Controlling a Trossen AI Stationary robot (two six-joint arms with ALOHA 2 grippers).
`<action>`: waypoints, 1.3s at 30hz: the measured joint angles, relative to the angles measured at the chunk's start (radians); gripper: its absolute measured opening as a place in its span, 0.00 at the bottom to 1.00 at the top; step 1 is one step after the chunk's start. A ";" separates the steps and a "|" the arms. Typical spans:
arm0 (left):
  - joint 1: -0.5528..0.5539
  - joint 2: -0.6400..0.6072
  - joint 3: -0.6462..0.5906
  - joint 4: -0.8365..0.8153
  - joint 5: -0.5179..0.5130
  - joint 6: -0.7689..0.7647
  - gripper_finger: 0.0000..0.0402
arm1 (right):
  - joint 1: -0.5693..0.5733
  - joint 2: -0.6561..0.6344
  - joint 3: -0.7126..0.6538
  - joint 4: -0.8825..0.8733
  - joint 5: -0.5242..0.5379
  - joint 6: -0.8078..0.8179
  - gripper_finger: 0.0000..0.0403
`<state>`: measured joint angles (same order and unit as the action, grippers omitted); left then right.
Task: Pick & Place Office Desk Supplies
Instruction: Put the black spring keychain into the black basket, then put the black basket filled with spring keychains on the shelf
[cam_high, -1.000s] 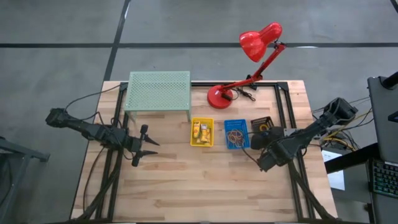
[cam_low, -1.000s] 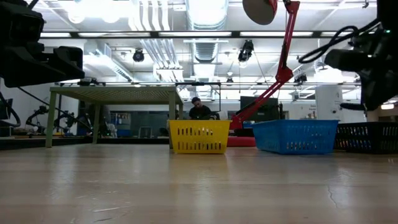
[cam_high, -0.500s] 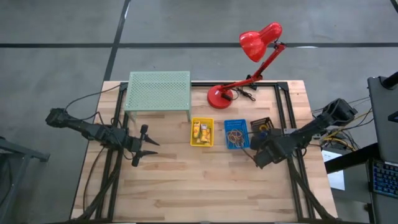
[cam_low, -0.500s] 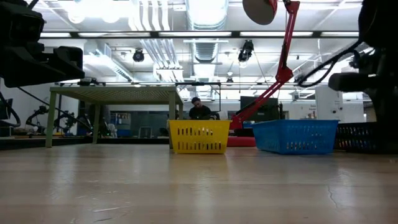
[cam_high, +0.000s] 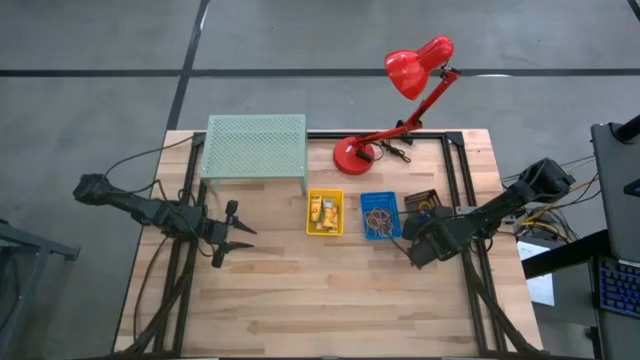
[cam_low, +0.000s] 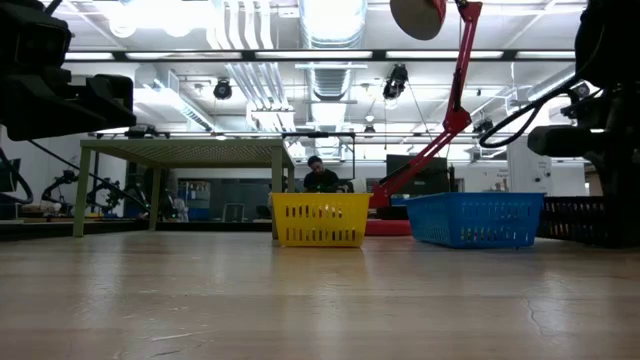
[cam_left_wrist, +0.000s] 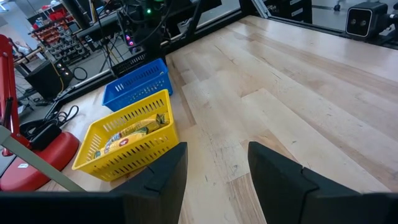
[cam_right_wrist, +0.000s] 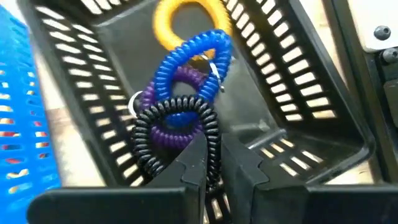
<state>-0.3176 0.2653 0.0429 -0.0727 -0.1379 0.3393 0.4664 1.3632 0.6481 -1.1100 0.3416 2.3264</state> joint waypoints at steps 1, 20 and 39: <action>0.000 0.000 0.000 0.000 0.000 0.000 0.43 | 0.000 0.000 0.002 0.001 0.001 -0.002 0.08; 0.000 0.000 0.000 0.000 0.000 0.000 0.43 | 0.000 0.000 0.011 -0.016 0.028 0.027 0.27; -0.001 0.000 0.000 0.000 0.000 0.000 0.43 | 0.000 -0.001 0.316 -0.287 0.069 -0.102 0.26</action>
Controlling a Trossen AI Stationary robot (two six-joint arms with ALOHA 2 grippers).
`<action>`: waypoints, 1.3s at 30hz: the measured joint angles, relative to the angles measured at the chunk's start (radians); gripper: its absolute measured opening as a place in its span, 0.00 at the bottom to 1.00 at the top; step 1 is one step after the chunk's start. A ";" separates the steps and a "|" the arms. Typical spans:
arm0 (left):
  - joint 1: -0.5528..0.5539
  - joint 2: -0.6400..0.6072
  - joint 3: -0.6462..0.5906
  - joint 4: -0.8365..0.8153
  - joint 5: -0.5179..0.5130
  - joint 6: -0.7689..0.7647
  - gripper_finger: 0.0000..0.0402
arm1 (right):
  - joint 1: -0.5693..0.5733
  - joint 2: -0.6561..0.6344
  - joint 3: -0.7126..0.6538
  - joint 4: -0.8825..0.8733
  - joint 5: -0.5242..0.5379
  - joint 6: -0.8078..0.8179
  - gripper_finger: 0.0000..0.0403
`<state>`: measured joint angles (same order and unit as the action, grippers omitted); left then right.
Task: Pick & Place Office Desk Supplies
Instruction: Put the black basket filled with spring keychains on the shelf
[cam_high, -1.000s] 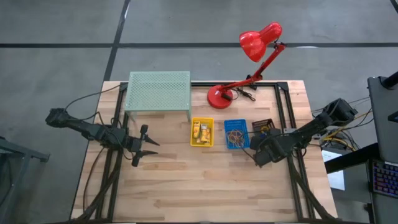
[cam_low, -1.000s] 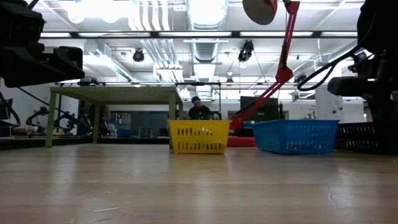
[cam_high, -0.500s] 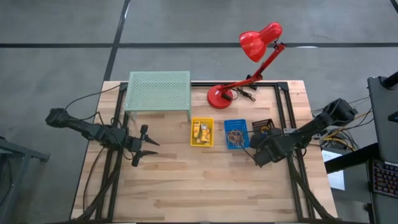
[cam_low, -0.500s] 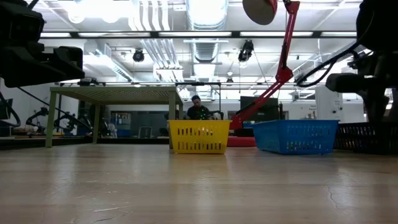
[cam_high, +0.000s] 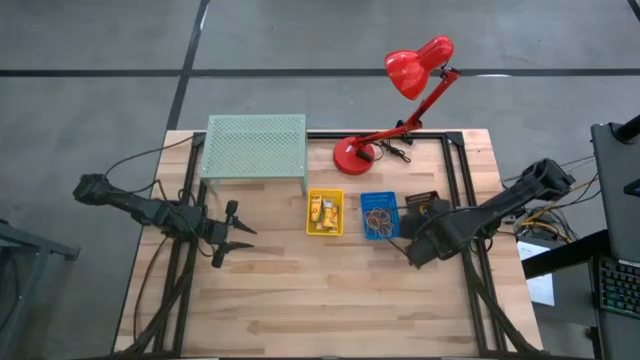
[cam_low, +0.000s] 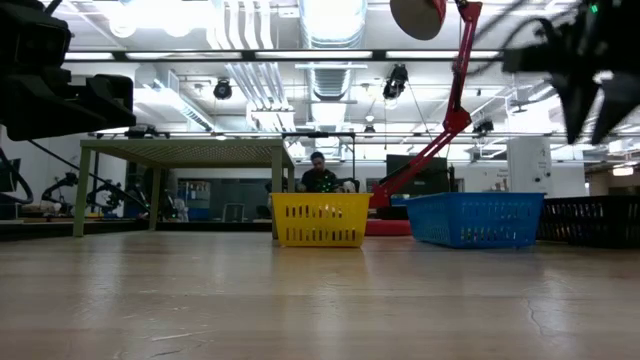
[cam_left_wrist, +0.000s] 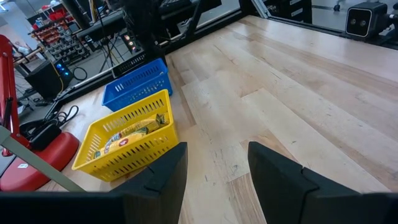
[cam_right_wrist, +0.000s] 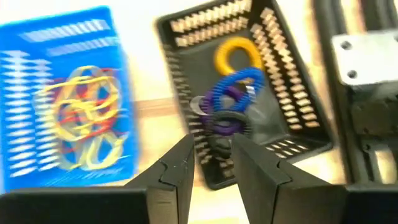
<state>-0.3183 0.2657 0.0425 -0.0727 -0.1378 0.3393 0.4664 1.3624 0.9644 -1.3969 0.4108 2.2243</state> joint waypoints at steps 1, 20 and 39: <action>0.000 0.000 0.000 0.000 0.000 0.000 0.43 | 0.000 0.000 0.021 0.000 0.021 -0.025 0.27; 0.000 0.000 0.000 0.000 0.000 0.000 0.43 | 0.057 0.197 0.255 1.090 0.715 -1.720 0.27; 0.001 0.000 0.000 0.000 0.000 0.000 0.43 | -0.089 0.455 0.245 1.899 -0.124 -2.491 0.27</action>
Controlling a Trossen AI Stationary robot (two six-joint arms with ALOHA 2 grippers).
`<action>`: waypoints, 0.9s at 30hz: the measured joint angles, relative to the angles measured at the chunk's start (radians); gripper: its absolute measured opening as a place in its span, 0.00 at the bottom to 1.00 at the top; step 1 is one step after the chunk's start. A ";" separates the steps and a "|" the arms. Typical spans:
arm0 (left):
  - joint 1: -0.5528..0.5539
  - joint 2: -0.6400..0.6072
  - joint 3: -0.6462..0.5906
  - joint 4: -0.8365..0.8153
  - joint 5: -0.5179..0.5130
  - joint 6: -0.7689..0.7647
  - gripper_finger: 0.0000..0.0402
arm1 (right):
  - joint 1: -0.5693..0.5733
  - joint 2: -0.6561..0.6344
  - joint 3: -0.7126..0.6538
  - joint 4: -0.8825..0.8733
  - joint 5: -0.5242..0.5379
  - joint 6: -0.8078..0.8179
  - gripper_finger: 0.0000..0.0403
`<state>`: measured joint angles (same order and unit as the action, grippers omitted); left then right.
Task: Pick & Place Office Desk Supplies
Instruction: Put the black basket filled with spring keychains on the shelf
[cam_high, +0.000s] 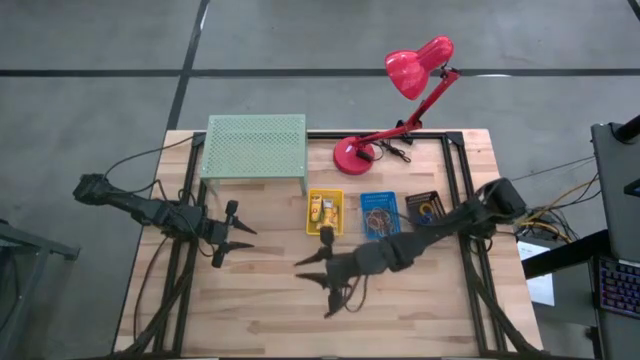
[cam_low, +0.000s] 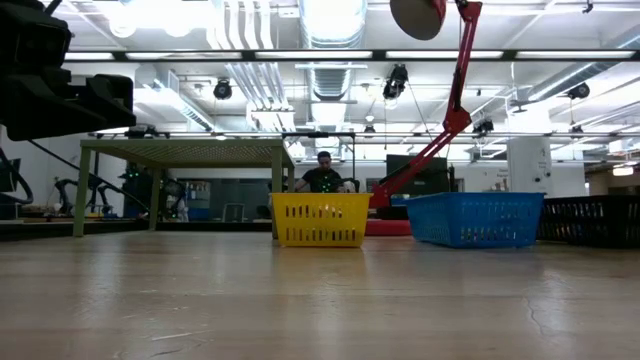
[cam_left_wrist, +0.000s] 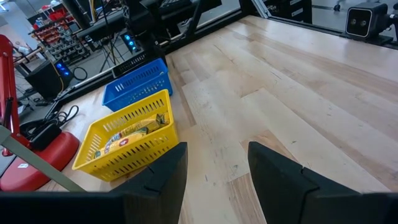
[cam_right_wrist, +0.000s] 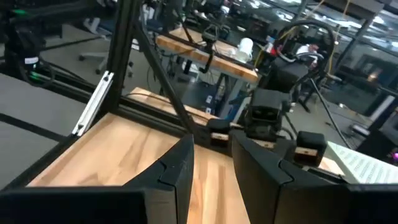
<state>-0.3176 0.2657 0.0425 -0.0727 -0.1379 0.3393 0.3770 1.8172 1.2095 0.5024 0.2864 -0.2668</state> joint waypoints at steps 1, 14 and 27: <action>0.000 0.000 0.000 0.000 0.000 0.000 0.43 | -0.015 0.000 0.000 0.003 -0.021 -0.001 0.27; 0.000 0.000 0.000 0.000 0.000 0.000 0.43 | -0.152 -0.078 -0.140 0.001 -0.050 0.001 0.27; -0.001 0.000 0.000 0.000 0.000 0.000 0.43 | -0.156 -0.493 -0.575 0.002 0.001 -0.014 0.27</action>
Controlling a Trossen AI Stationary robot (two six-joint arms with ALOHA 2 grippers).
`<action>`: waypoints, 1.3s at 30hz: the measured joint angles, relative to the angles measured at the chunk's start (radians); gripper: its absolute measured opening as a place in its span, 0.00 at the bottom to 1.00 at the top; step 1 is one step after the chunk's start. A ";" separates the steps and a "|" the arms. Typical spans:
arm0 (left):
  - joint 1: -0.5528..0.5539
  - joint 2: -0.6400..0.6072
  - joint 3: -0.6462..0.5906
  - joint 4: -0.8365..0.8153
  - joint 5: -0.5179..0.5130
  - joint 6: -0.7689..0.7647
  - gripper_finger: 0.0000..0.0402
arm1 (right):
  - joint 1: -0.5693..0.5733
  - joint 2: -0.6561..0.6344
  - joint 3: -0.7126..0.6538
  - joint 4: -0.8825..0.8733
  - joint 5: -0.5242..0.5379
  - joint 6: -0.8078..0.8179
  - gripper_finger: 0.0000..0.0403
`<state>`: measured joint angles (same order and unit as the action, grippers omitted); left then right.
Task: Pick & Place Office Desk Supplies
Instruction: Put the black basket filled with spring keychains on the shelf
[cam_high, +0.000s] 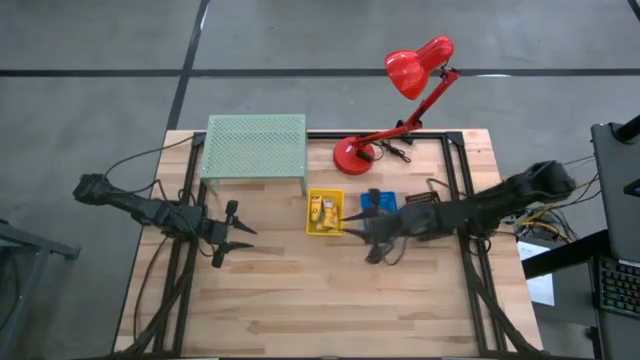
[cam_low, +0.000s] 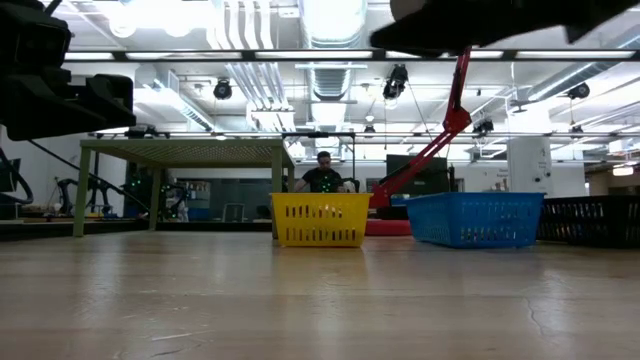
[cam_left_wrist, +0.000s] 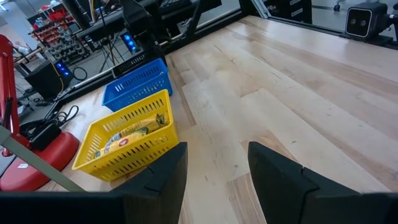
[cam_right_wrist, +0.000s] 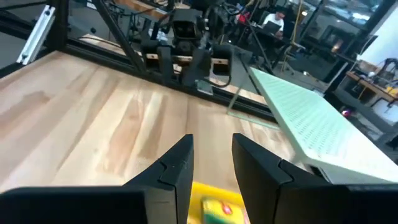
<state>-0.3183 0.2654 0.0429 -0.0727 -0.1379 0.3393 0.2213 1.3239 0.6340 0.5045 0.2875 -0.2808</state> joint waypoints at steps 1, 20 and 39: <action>0.000 0.000 0.000 0.000 0.000 0.000 0.43 | 0.000 -0.038 -0.030 0.000 0.000 -0.006 0.27; 0.000 0.000 0.000 0.000 0.000 0.000 0.43 | 0.000 -0.660 -0.520 0.082 0.079 0.082 0.27; 0.001 0.000 0.000 0.000 0.000 0.000 0.43 | 0.001 -0.661 -0.473 -0.004 0.541 0.403 0.25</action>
<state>-0.3172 0.2654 0.0428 -0.0727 -0.1378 0.3393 0.2222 0.6627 0.1608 0.5001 0.8288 0.1225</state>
